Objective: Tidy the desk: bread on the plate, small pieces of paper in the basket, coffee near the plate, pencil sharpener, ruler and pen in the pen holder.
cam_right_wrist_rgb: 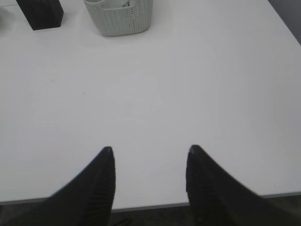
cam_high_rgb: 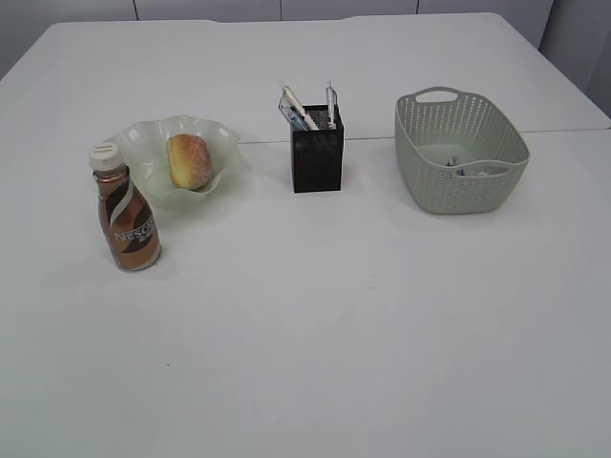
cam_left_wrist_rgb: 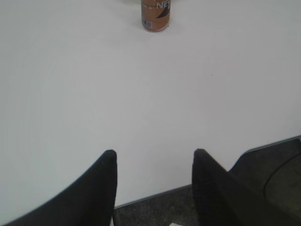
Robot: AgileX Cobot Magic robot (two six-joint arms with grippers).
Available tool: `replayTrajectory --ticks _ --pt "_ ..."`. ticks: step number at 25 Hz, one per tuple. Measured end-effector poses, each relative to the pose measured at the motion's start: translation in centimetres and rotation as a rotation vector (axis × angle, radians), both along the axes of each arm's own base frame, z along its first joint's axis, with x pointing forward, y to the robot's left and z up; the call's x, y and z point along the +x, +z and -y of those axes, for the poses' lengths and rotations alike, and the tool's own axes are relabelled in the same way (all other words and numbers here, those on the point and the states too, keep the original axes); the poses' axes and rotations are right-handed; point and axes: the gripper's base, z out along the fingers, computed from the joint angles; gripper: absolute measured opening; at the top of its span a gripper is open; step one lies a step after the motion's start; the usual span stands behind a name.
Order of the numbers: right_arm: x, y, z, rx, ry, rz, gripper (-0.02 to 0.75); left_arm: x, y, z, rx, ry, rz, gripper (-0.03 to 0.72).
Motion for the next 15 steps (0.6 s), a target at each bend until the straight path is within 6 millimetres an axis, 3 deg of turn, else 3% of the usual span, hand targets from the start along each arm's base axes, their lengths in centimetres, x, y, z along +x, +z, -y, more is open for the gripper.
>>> replayTrajectory --ticks 15 --pt "0.00 0.00 0.00 0.000 0.000 0.000 0.393 0.46 0.23 0.12 -0.016 -0.001 0.056 0.285"
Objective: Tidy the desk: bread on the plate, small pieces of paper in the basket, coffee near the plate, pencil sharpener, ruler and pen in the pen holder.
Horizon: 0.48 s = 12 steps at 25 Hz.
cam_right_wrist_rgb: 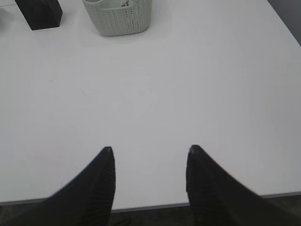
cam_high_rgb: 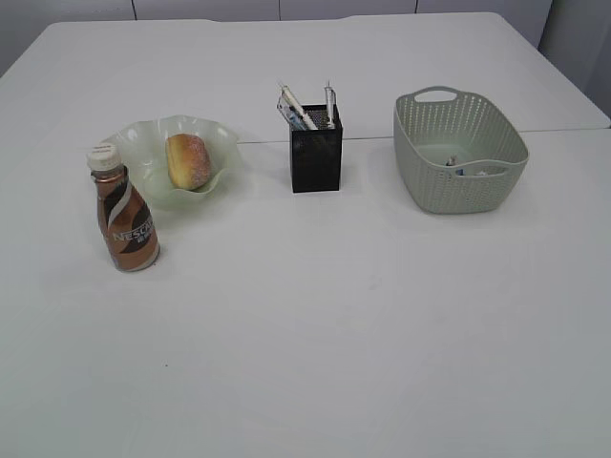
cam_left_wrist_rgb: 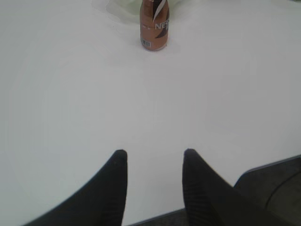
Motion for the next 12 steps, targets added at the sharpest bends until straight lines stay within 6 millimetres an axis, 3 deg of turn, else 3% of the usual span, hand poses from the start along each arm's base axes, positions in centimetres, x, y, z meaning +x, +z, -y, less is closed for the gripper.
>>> replayTrajectory --ticks 12 --pt "0.00 0.00 0.00 0.000 0.000 0.000 0.393 0.74 -0.38 0.09 0.015 -0.010 0.042 0.279"
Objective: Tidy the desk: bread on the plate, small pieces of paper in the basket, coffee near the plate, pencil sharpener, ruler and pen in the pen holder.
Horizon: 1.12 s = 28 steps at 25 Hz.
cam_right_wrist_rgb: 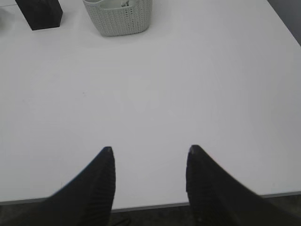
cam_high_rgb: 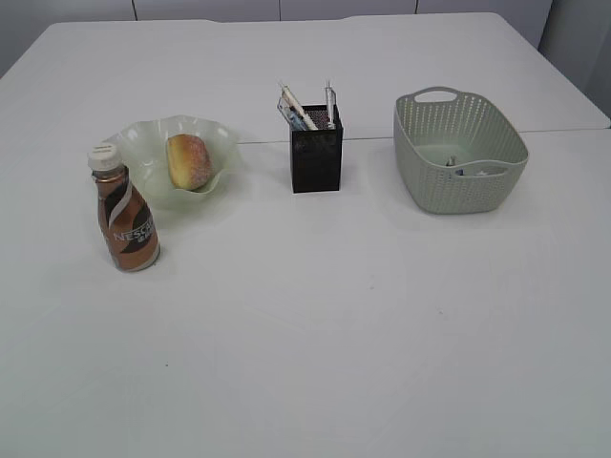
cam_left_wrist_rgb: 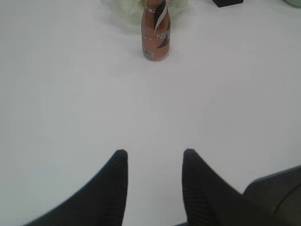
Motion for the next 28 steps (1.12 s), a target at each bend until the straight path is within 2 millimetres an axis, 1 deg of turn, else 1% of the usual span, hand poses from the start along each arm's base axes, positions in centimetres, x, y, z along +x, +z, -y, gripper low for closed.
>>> replayTrajectory --ticks 14,21,28 --pt "0.00 0.00 0.00 0.000 0.000 0.000 0.393 0.05 0.04 -0.10 0.005 0.010 0.006 0.276" --pt "0.00 0.00 0.00 0.000 0.000 0.000 0.393 0.05 0.04 -0.12 0.006 0.012 0.007 0.250" --pt "0.00 0.00 0.00 0.000 0.000 0.000 0.393 0.05 0.04 -0.12 0.006 0.012 0.007 0.245"
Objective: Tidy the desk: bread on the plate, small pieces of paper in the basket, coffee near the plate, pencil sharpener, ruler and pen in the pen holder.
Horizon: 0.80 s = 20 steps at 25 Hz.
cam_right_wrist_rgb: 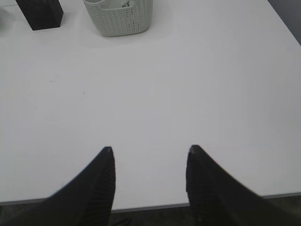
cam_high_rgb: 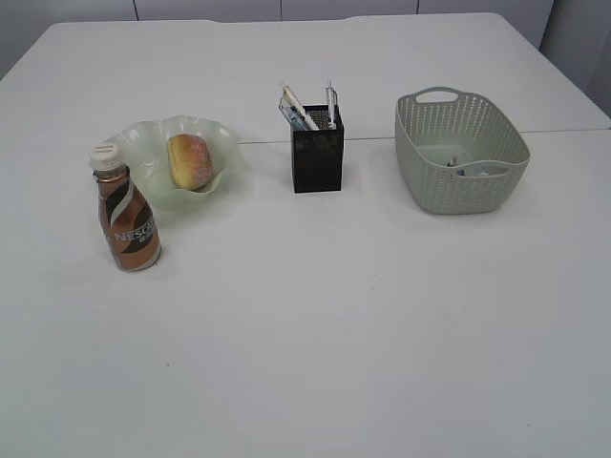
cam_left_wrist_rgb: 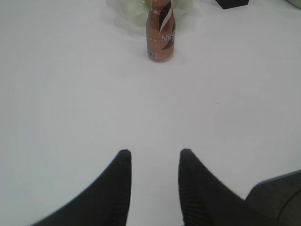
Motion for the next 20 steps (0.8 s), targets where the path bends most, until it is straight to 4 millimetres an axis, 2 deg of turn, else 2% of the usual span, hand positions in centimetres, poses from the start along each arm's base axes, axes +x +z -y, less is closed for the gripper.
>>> replayTrajectory --ticks 20 --pt "0.00 0.00 0.00 0.000 0.000 0.000 0.393 0.01 0.00 0.03 0.000 0.041 0.000 0.242"
